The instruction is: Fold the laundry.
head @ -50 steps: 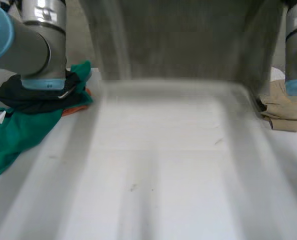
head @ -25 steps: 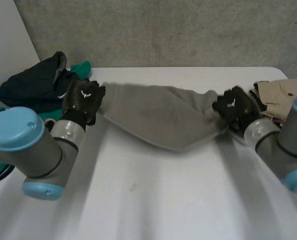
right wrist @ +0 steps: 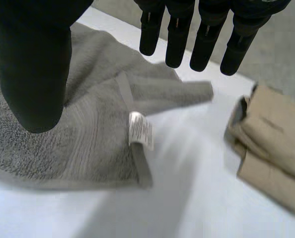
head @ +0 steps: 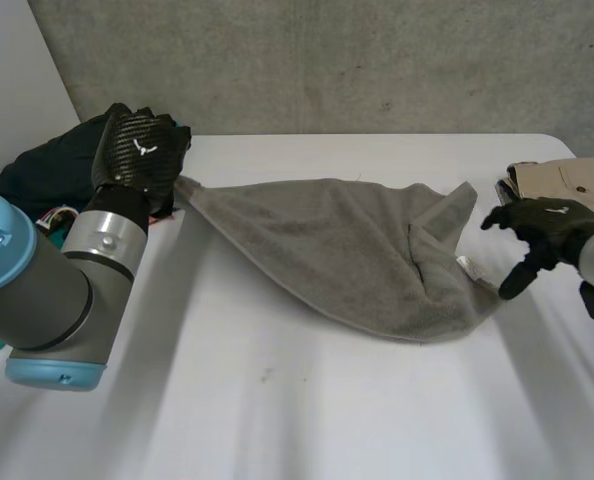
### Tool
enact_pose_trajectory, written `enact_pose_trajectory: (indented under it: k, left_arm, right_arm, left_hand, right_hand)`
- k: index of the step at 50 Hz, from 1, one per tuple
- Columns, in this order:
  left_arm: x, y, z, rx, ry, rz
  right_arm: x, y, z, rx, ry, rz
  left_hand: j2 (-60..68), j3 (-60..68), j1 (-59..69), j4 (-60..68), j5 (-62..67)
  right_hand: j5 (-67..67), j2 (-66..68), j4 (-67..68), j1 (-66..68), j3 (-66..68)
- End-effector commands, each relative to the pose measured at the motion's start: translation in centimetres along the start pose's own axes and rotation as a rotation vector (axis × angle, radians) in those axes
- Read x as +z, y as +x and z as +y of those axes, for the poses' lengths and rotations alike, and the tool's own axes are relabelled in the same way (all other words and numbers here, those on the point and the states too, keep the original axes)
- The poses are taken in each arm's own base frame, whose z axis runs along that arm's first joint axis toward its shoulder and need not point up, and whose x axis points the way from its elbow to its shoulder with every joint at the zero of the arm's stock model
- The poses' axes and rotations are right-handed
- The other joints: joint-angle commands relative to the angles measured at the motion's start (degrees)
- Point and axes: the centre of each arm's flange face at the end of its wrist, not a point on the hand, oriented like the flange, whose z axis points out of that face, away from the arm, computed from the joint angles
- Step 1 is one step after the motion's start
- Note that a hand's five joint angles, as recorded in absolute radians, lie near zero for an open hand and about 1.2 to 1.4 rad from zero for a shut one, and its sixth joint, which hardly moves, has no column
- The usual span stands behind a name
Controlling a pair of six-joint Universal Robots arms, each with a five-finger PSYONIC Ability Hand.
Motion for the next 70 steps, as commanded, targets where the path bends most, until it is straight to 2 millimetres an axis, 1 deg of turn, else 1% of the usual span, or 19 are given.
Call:
enact_pose_trajectory:
  k: [1, 7, 16, 18, 22, 30, 39, 47, 48, 49, 51, 54, 56, 57, 60, 61, 62, 65, 70]
  left_arm:
    - [0.4, -0.3, -0.3, 0.000, 0.012, -0.010]
    - [0.7, -0.4, -0.9, -0.003, 0.034, -0.019]
    - [1.3, -0.8, -1.7, -0.023, 0.060, -0.032]
    - [1.4, -0.9, -1.7, -0.026, 0.062, -0.035]
    - [1.5, -1.0, -1.9, -0.026, 0.069, -0.038]
    - [1.9, -1.3, -2.4, -0.026, 0.084, -0.048]
    - [2.5, -1.8, -3.1, -0.026, 0.110, -0.068]
    - [2.8, -2.2, -3.4, -0.027, 0.109, -0.073]
    - [2.8, -2.2, -3.4, -0.027, 0.106, -0.071]
    - [2.9, -2.3, -3.4, -0.027, 0.105, -0.072]
    - [2.9, -2.3, -3.4, -0.031, 0.100, -0.072]
    - [2.8, -2.3, -3.4, -0.033, 0.092, -0.068]
    - [2.6, -2.3, -3.4, -0.033, 0.077, -0.057]
    - [2.5, -2.3, -3.4, -0.034, 0.070, -0.054]
    - [1.6, -2.9, -4.3, -0.034, 0.047, -0.038]
    - [1.3, -3.2, -4.5, -0.034, 0.042, -0.038]
    - [0.7, -3.6, -5.2, -0.035, 0.036, -0.033]
    - [-0.1, -4.0, -5.7, -0.035, 0.020, -0.024]
    - [-1.5, -4.1, -5.6, -0.034, -0.004, -0.005]
  right_arm:
    - [0.9, 0.8, 1.9, 0.044, -0.066, -0.010]
    - [1.7, -0.3, 3.8, -0.003, -0.058, -0.081]
    - [3.3, -1.1, 6.4, -0.115, -0.040, -0.091]
    - [3.5, -1.9, 6.9, -0.132, -0.046, -0.117]
    - [3.8, -3.0, 7.0, -0.156, -0.032, -0.135]
    - [4.6, -4.3, 7.5, -0.180, -0.004, -0.159]
    - [4.8, -5.4, 7.2, -0.194, 0.018, -0.183]
    - [5.8, -6.2, 8.0, -0.216, 0.012, -0.172]
    - [5.9, -6.2, 8.0, -0.219, 0.012, -0.167]
    - [6.1, -6.1, 8.0, -0.223, 0.016, -0.152]
    - [6.3, -5.8, 7.5, -0.228, 0.040, -0.124]
    - [6.7, -4.8, 6.3, -0.233, 0.103, -0.049]
    - [6.4, -4.6, 5.6, -0.239, 0.130, -0.016]
    - [5.6, -4.1, 3.8, -0.248, 0.182, 0.018]
    - [3.5, -3.3, 0.1, -0.276, 0.286, 0.070]
    - [1.9, -3.1, -1.9, -0.290, 0.341, 0.089]
    - [1.3, -3.1, -2.6, -0.296, 0.358, 0.094]
    - [-0.2, -2.8, -3.6, -0.314, 0.350, 0.091]
    - [-1.0, -2.0, -3.6, -0.336, 0.298, 0.085]
  left_hand:
    - [11.28, 11.64, 14.71, 11.05, 12.55]
    - [11.28, 11.64, 14.71, 11.05, 12.55]
    - [11.28, 11.64, 14.71, 11.05, 12.55]
    - [11.28, 11.64, 14.71, 11.05, 12.55]
    - [11.28, 11.64, 14.71, 11.05, 12.55]
    - [11.28, 11.64, 14.71, 11.05, 12.55]
    - [11.28, 11.64, 14.71, 11.05, 12.55]
    - [11.28, 11.64, 14.71, 11.05, 12.55]
    - [11.28, 11.64, 14.71, 11.05, 12.55]
    - [11.28, 11.64, 14.71, 11.05, 12.55]
    - [11.28, 11.64, 14.71, 11.05, 12.55]
    - [11.28, 11.64, 14.71, 11.05, 12.55]
    - [11.28, 11.64, 14.71, 11.05, 12.55]
    - [11.28, 11.64, 14.71, 11.05, 12.55]
    - [11.28, 11.64, 14.71, 11.05, 12.55]
    - [11.28, 11.64, 14.71, 11.05, 12.55]
    - [11.28, 11.64, 14.71, 11.05, 12.55]
    - [11.28, 11.64, 14.71, 11.05, 12.55]
    - [11.28, 11.64, 14.71, 11.05, 12.55]
  right_hand:
    - [2.97, 0.01, 1.45, 0.50, 0.40]
    - [5.66, 2.71, 4.14, 3.19, 3.09]
    - [5.66, 2.71, 4.14, 3.19, 3.09]
    - [5.83, 2.87, 4.31, 3.35, 3.26]
    - [7.00, 4.04, 5.48, 4.53, 4.43]
    - [11.20, 8.24, 9.68, 8.72, 8.63]
    - [14.91, 11.95, 13.39, 12.43, 12.34]
    - [18.27, 15.31, 16.75, 15.79, 15.70]
    - [20.61, 17.65, 19.09, 18.13, 18.04]
    - [33.95, 31.00, 32.43, 31.48, 31.39]
    - [59.79, 56.84, 58.27, 57.32, 57.23]
    - [59.93, 56.98, 58.41, 57.46, 57.37]
    - [59.93, 56.98, 58.41, 57.46, 57.37]
    - [59.93, 56.98, 58.41, 57.46, 57.37]
    - [59.93, 56.98, 58.41, 57.46, 57.37]
    - [59.93, 56.98, 58.41, 57.46, 57.37]
    - [59.93, 56.98, 58.41, 57.46, 57.37]
    - [59.93, 56.98, 58.41, 57.46, 57.37]
    - [59.93, 56.98, 58.41, 57.46, 57.37]
